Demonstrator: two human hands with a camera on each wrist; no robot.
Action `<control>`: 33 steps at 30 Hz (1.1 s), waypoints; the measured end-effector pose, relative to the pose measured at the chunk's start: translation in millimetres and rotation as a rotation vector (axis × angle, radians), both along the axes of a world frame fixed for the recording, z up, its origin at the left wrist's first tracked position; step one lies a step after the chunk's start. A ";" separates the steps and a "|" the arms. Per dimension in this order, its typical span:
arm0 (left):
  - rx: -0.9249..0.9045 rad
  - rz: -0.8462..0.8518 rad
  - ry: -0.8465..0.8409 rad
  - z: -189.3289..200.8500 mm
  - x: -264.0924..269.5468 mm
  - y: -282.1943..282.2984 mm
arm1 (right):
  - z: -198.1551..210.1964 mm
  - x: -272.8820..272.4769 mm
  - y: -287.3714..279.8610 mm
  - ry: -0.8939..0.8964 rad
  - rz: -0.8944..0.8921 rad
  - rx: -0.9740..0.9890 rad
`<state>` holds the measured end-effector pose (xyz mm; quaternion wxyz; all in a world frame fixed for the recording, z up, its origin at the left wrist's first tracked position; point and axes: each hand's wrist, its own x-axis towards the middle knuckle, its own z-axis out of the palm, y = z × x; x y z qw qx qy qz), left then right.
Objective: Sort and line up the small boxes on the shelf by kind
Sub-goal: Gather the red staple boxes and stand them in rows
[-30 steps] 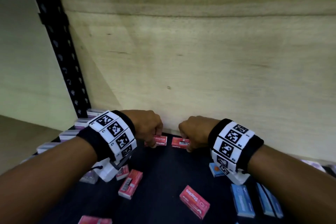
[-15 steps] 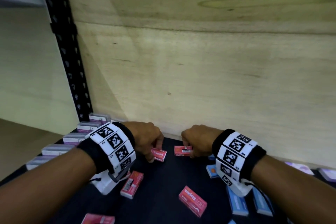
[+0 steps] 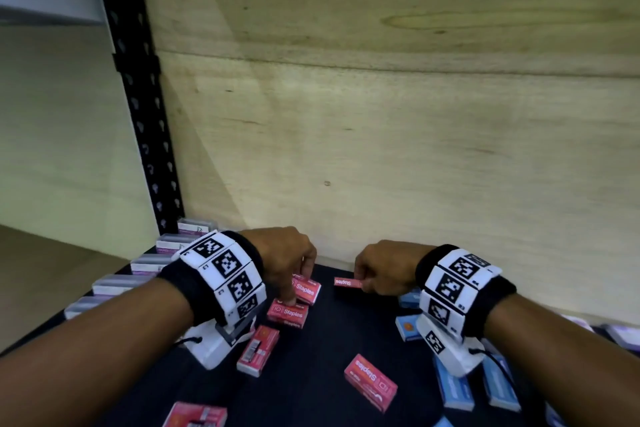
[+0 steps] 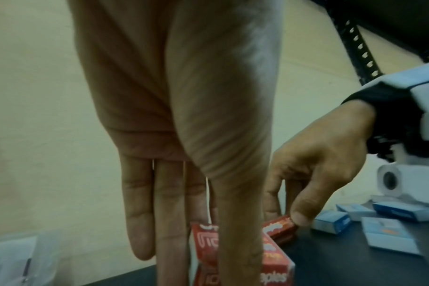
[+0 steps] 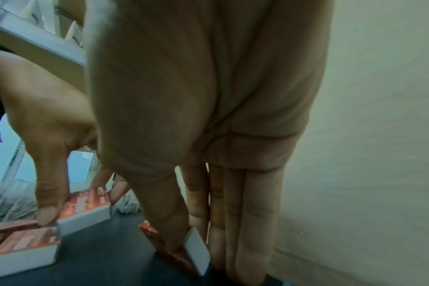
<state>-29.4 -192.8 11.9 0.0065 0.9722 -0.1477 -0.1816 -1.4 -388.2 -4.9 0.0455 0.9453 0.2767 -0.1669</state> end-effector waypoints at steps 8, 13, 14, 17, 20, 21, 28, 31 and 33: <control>0.035 0.022 -0.064 -4.4 25.1 -1.1 | -4.5 7.9 -0.5 -0.031 -0.021 0.001; 0.010 0.009 -0.074 -9.9 33.7 -3.3 | -5.1 10.7 1.5 -0.045 -0.027 -0.002; 0.012 0.010 -0.073 -11.2 35.0 -3.2 | -5.2 10.8 1.7 -0.047 -0.031 0.002; 0.032 -0.002 -0.086 -15.0 36.5 -2.3 | -6.3 10.5 2.2 -0.052 -0.045 0.029; 0.035 0.002 -0.107 -18.5 37.1 -0.2 | -6.6 10.1 3.1 -0.056 -0.060 0.072; 0.032 0.006 -0.118 -19.2 37.2 0.8 | -6.6 10.1 3.5 -0.056 -0.067 0.084; 0.009 0.020 -0.147 -18.9 38.6 -1.4 | -5.4 10.1 7.8 -0.065 -0.061 0.065; -0.005 0.019 -0.148 -20.1 39.7 -4.0 | -5.8 10.4 10.7 -0.070 -0.057 0.062; -0.008 0.013 -0.151 -21.0 39.8 -5.1 | -6.8 10.3 12.6 -0.083 -0.057 0.042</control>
